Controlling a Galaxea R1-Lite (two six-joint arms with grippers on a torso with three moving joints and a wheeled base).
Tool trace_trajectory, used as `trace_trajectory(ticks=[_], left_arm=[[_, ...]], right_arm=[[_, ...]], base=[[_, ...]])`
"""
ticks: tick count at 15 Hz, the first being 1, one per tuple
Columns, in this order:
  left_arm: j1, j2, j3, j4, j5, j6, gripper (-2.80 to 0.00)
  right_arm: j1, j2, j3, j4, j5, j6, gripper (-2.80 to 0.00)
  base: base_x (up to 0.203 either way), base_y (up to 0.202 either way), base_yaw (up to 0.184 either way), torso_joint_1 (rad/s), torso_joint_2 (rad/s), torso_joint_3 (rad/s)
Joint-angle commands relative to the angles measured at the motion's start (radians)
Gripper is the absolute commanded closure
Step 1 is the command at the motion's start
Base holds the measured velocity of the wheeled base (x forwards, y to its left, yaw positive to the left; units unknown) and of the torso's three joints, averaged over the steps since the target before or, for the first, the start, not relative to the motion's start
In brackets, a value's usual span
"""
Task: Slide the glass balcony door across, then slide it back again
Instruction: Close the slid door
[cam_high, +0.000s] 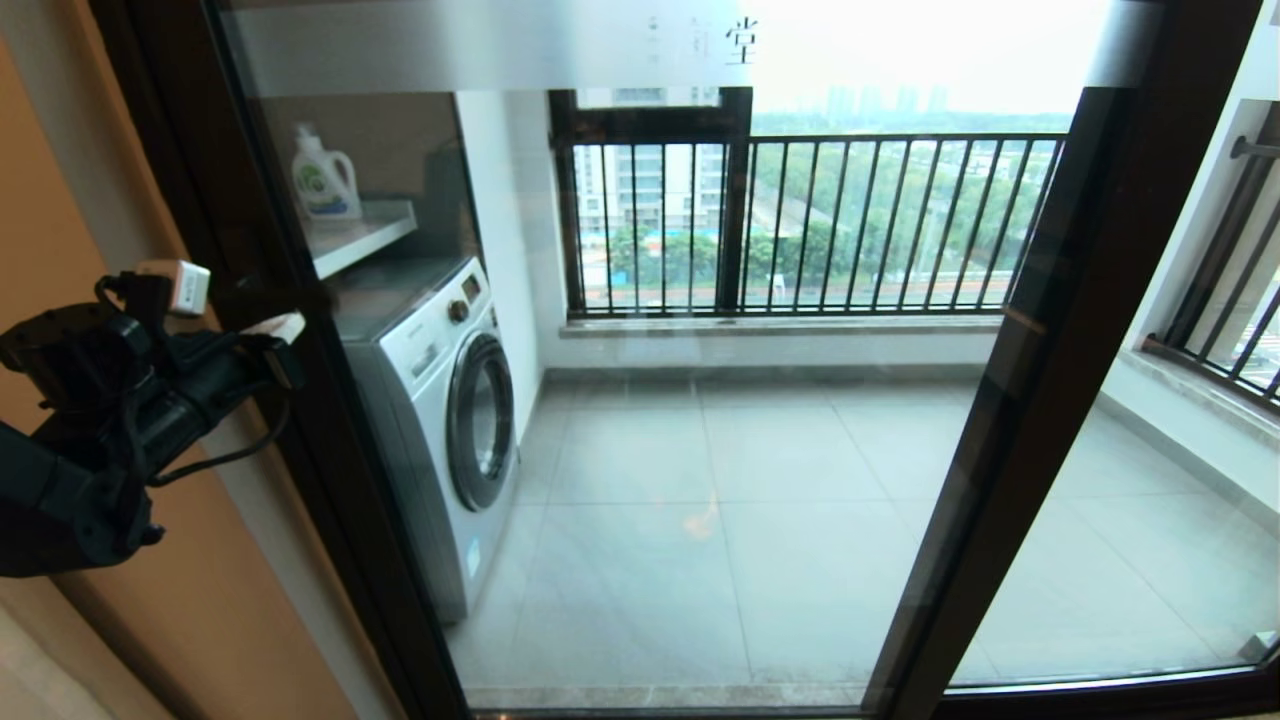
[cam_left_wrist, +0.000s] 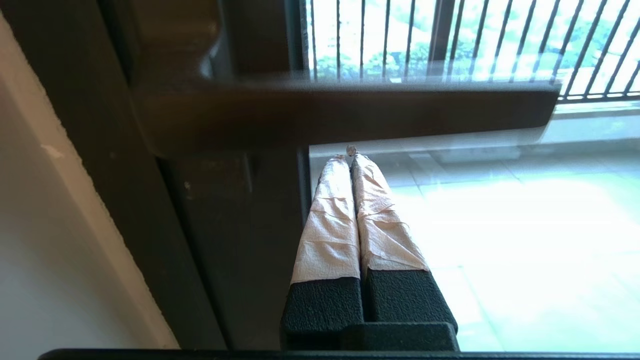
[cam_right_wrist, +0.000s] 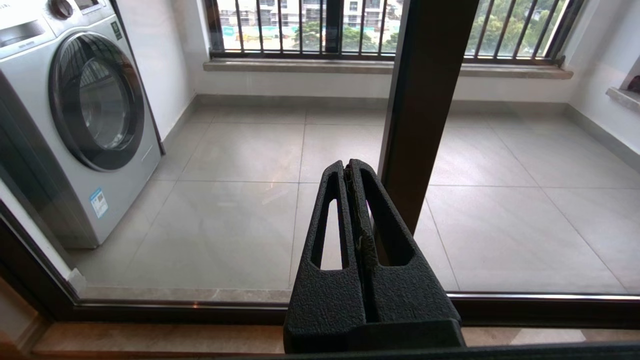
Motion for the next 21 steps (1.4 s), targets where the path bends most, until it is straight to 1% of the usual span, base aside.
trace_trajectory(ticks=[1,5,8,12,14,15,17,19,21], left_arm=[[0.001,-0.023,-0.013,0.009,-0.001,-0.001,0.0],[0.002,-0.023,-0.005,0.007,0.003,-0.002,0.0],[0.011,-0.037,0.064,0.002,-0.001,-0.003,0.0],[0.09,-0.078,0.172,-0.008,-0.008,-0.012,0.0],[0.146,-0.087,0.201,-0.086,-0.007,-0.014,0.0],[0.165,-0.094,0.183,-0.117,-0.007,-0.015,0.0],[0.171,-0.116,0.135,-0.122,0.004,-0.014,0.0],[0.17,-0.125,0.099,-0.105,0.005,-0.013,0.0],[0.159,-0.132,0.063,-0.066,0.001,-0.013,0.0]], right_arm=[[0.0,0.001,0.012,0.0,0.001,-0.001,0.0],[0.0,0.001,0.012,0.0,0.0,-0.001,0.0],[0.0,-0.001,0.012,0.0,0.001,-0.001,0.0],[0.0,0.001,0.012,0.0,0.001,-0.001,0.0],[0.0,0.0,0.012,0.0,0.0,-0.001,0.0],[0.0,0.0,0.012,0.0,0.001,-0.001,0.0],[0.0,-0.001,0.012,0.0,0.001,-0.001,0.0],[0.0,-0.001,0.012,0.0,0.0,-0.001,0.0],[0.0,0.001,0.012,0.0,0.0,-0.001,0.0]], base=[[0.0,0.0,0.0,0.0,0.0,0.0],[0.0,0.0,0.0,0.0,0.0,0.0],[0.0,0.0,0.0,0.0,0.0,0.0],[0.0,0.0,0.0,0.0,0.0,0.0],[0.0,0.0,0.0,0.0,0.0,0.0],[0.0,0.0,0.0,0.0,0.0,0.0],[0.0,0.0,0.0,0.0,0.0,0.0],[0.0,0.0,0.0,0.0,0.0,0.0],[0.0,0.0,0.0,0.0,0.0,0.0]])
